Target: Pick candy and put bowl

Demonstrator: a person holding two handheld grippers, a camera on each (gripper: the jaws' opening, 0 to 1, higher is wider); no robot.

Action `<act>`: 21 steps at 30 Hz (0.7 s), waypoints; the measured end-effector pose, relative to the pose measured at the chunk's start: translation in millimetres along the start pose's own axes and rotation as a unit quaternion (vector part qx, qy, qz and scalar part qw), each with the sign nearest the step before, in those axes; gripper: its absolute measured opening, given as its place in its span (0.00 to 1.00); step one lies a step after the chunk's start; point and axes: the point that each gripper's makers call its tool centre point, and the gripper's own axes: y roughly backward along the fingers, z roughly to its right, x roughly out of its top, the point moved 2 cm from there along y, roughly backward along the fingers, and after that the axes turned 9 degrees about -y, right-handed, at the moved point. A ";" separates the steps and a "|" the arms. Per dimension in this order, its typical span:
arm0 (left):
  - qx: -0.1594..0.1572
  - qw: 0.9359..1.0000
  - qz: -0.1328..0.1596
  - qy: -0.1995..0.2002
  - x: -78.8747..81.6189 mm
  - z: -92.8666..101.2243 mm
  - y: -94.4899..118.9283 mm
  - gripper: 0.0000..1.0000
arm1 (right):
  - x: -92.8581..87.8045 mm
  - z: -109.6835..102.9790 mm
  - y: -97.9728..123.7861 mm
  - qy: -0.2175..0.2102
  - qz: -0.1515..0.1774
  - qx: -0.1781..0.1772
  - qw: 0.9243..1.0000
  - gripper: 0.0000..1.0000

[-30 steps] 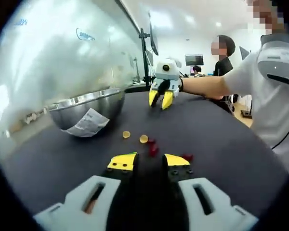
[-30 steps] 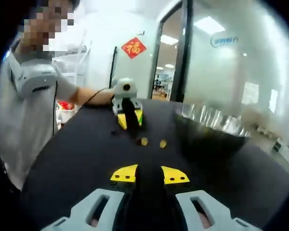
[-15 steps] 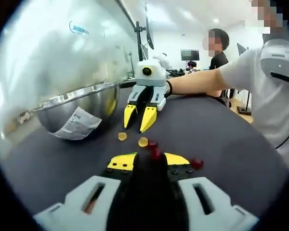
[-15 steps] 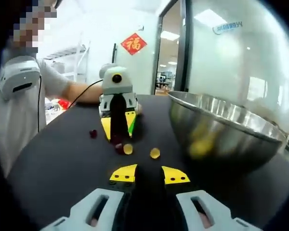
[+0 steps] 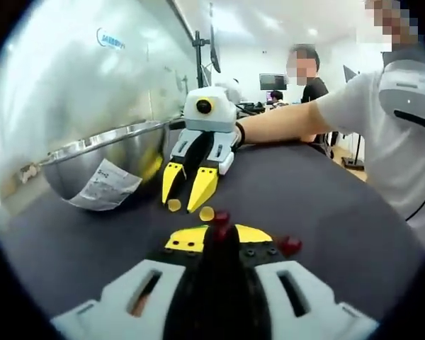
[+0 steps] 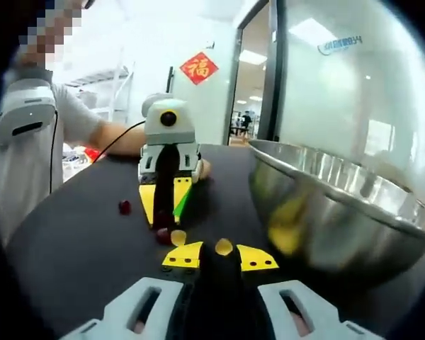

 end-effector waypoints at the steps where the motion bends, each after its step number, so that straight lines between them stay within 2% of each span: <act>1: -0.001 1.000 0.001 0.000 0.1 0.3 0.1 0.06 | 0.1 -1.3 -0.8 0.003 0.000 0.002 1.000 0.08; 3: -0.001 1.000 0.001 -0.001 0.2 1.0 0.2 0.06 | 0.2 -3.5 -2.0 0.012 0.001 0.005 1.000 0.05; 14: -0.002 1.000 0.003 -0.010 1.0 2.4 0.0 0.03 | 1.5 -5.2 0.8 0.030 0.007 0.006 1.000 0.04; 21: 0.011 1.000 0.006 -0.015 3.2 -0.3 2.2 0.02 | 8.7 -9.5 11.9 0.035 0.022 0.003 0.999 0.04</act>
